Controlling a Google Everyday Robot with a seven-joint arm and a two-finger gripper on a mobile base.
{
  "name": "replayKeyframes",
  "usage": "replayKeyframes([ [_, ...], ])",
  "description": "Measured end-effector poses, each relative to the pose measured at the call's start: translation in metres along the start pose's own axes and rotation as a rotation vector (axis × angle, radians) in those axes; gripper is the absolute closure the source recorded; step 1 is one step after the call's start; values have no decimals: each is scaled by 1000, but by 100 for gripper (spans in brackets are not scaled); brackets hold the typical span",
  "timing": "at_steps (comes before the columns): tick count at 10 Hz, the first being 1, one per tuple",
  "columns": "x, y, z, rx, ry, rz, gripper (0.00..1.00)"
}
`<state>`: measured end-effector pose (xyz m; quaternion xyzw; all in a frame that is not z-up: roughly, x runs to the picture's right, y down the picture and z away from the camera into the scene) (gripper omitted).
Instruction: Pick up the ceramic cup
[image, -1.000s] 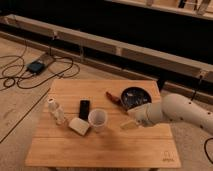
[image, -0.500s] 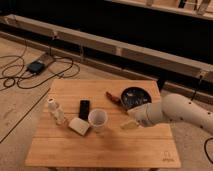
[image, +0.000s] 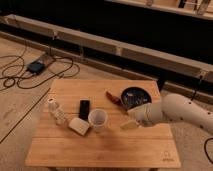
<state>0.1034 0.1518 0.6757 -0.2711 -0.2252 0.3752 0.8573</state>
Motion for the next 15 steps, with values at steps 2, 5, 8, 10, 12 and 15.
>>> replayKeyframes([
  [2,0,0,0,0,0,0,40],
  [5,0,0,0,0,0,0,40],
  [8,-11,6,5,-4,39,-82,40],
  [10,-26,11,11,-5,82,-172,40],
  [12,-41,22,20,0,146,-294,40],
  [15,-49,41,42,-2,233,-437,40],
])
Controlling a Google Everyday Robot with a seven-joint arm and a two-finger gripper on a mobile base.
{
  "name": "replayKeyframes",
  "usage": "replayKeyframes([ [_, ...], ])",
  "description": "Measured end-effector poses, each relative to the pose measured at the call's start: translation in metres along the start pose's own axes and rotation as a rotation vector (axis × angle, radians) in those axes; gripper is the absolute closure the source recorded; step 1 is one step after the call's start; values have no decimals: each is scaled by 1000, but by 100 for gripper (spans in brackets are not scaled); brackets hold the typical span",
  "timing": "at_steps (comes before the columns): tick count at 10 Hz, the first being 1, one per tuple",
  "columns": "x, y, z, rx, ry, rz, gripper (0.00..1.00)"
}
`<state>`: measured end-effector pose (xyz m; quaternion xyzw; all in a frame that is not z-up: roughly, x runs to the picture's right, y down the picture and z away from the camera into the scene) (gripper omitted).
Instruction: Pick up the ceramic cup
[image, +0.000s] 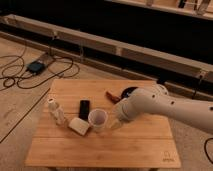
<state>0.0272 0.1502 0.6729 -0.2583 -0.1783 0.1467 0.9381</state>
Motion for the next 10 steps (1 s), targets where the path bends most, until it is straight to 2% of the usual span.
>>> replayKeyframes([
  [4,-19,12,22,3,63,-105,40],
  [10,-29,19,61,2,104,-209,40],
])
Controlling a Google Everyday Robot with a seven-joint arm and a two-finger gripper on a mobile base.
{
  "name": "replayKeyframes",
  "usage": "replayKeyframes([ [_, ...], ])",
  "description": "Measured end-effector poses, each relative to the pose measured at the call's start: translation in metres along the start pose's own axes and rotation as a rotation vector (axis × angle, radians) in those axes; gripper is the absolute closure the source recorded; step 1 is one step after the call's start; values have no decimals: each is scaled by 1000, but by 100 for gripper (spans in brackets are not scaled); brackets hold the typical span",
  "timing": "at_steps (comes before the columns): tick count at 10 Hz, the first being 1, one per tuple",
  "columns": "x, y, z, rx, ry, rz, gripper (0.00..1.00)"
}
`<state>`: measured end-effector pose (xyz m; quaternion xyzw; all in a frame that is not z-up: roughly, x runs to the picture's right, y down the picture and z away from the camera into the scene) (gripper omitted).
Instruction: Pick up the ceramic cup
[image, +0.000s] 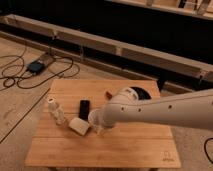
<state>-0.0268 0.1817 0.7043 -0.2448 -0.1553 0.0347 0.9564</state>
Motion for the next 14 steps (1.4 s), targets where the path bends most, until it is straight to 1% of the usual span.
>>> replayKeyframes([
  [1,0,0,5,-2,4,-10,40],
  [3,3,-3,24,-12,14,-30,40],
  [6,11,-11,42,-13,30,-48,40],
  [7,13,-14,47,-12,34,-54,42],
  [8,14,-16,51,-12,35,-59,48],
  [10,15,-20,52,-8,31,-70,70],
  [11,13,-21,50,-7,27,-74,79],
  [12,12,-20,46,-5,21,-79,91],
  [13,10,-20,41,0,14,-89,98],
  [14,8,-21,36,5,8,-99,100],
])
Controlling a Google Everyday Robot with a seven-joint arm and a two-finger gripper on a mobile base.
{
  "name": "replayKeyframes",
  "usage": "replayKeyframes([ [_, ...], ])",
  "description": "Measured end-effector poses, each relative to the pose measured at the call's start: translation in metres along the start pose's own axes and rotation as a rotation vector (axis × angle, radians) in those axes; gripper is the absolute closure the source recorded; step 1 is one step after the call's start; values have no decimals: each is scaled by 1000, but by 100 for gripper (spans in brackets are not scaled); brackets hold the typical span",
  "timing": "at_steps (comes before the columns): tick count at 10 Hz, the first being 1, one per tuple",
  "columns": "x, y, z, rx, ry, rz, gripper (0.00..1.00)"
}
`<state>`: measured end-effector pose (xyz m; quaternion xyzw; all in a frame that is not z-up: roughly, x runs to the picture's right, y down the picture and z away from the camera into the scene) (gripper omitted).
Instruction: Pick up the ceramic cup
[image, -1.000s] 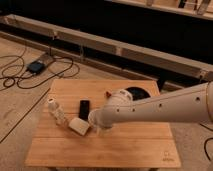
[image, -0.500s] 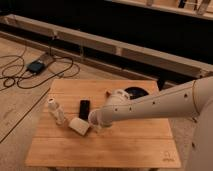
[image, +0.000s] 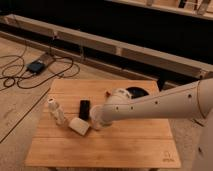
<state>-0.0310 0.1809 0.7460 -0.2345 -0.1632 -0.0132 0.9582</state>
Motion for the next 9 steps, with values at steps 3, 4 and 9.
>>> replayKeyframes([
  [3,-3,-6,-18,23,0,-36,100],
  [4,-2,-8,-23,30,7,-47,100],
  [9,8,-14,-41,31,58,-76,100],
])
